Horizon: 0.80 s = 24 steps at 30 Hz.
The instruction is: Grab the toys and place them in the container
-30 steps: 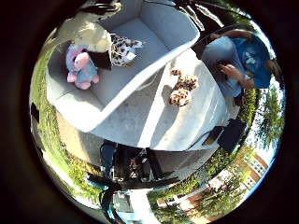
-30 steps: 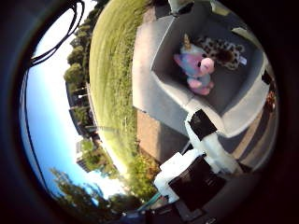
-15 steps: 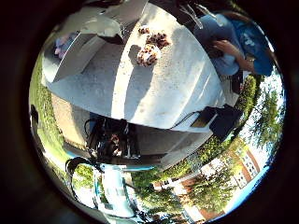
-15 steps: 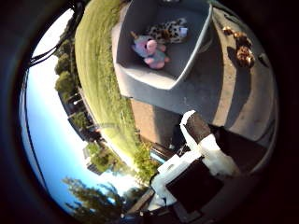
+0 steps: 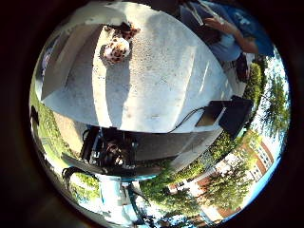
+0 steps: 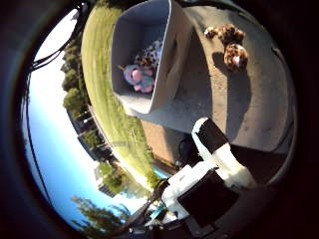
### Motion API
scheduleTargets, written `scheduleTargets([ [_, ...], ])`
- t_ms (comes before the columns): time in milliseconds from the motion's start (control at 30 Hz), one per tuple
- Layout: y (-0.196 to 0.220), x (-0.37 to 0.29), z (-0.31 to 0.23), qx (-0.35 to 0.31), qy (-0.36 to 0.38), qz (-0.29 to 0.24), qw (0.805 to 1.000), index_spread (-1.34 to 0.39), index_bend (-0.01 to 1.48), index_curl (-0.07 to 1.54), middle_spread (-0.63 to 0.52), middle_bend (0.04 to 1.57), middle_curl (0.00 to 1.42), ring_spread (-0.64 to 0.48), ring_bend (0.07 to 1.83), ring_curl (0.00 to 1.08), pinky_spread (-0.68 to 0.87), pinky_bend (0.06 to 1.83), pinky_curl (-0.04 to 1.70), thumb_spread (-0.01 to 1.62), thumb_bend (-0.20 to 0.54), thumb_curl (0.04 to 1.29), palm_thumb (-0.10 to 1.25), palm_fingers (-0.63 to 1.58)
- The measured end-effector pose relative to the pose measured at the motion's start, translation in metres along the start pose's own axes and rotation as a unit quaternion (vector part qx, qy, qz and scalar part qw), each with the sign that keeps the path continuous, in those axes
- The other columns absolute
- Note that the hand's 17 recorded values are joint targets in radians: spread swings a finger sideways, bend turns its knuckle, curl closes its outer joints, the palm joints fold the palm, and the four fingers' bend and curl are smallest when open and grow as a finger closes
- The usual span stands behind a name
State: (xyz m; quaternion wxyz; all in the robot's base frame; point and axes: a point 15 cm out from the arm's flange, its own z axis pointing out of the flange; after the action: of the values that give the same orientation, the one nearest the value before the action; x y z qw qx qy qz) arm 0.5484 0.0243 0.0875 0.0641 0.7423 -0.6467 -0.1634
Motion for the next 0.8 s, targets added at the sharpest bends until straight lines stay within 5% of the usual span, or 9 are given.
scheduleTargets([
  [367,-0.022,0.001,0.091,-0.029,0.016,0.050,0.998,-0.19,0.17,0.26,0.16,0.17,0.30,0.28,0.45,0.30,0.40,0.52,0.25,1.19,-0.041,0.33,0.54,-0.02],
  [800,-0.062,0.034,0.136,0.031,0.046,0.087,0.995,-0.13,0.14,0.23,0.18,0.16,0.30,0.31,0.46,0.31,0.43,0.56,0.26,1.19,-0.023,0.33,0.50,0.01],
])
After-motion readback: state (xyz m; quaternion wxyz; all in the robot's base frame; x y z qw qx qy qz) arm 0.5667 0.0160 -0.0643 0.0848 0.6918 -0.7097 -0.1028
